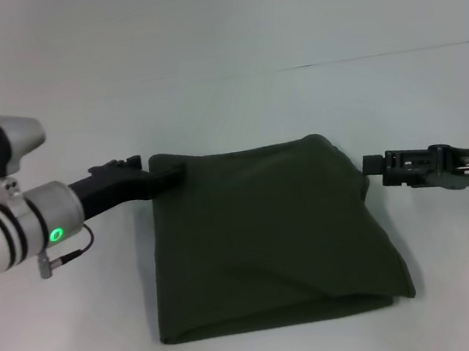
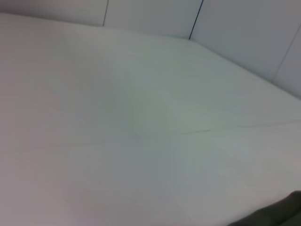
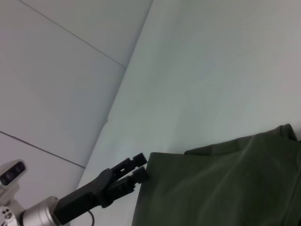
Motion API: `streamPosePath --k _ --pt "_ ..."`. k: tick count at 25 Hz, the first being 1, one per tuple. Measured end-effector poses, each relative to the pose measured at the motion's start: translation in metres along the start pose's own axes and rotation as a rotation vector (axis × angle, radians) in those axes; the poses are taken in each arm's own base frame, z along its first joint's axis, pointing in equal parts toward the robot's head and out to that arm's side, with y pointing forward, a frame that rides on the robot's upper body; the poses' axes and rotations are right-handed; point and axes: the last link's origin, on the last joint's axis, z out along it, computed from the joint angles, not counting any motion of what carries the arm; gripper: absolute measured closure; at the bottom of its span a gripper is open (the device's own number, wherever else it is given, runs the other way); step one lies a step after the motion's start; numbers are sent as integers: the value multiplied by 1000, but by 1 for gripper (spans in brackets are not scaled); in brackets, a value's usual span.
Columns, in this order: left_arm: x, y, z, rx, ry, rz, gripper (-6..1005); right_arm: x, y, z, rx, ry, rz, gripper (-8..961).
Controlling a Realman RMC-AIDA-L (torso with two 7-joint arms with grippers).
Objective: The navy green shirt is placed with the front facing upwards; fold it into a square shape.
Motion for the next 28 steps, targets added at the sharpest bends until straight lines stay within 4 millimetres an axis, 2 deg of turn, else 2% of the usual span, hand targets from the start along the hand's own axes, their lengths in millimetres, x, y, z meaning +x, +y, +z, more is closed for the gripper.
streamPosePath --k 17,28 --pt "7 12 14 -20 -26 59 114 17 -10 3 58 66 7 160" --pt "8 14 17 -10 -39 73 424 22 -12 3 62 71 8 165"
